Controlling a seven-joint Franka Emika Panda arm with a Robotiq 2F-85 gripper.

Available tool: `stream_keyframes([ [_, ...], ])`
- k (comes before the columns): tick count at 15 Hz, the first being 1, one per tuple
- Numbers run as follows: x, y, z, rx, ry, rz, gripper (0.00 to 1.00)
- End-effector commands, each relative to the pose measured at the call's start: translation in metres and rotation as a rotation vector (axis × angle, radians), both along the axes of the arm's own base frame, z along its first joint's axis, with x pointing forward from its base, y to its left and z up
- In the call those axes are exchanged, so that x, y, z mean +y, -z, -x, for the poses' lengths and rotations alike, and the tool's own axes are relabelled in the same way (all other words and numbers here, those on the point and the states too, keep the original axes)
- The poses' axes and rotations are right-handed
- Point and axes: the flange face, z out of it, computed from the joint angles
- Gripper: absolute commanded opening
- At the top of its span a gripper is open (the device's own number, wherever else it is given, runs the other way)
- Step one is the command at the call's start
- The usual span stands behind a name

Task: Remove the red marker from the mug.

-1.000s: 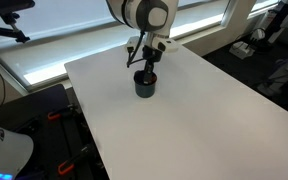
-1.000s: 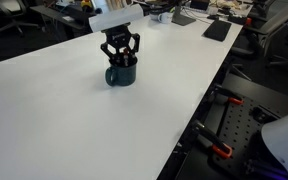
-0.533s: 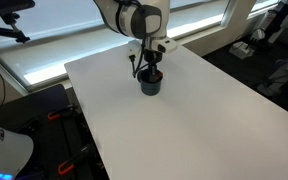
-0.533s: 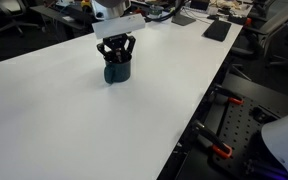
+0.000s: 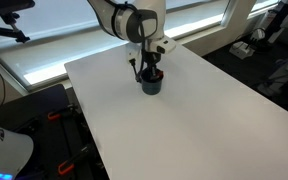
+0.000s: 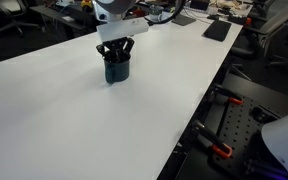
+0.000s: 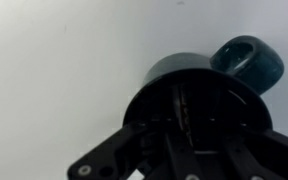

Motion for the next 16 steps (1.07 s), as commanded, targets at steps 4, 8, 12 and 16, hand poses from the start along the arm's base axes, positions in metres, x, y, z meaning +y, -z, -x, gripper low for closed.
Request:
stream_keyframes([
  [4,0.002,-0.001,0.011,0.012,-0.059,-0.013,0.05],
  [8,0.003,-0.017,0.012,0.032,-0.052,-0.056,0.05],
  [12,0.003,-0.056,0.014,0.038,-0.034,-0.108,0.05],
  [16,0.001,-0.090,0.012,0.060,0.002,-0.113,0.05],
])
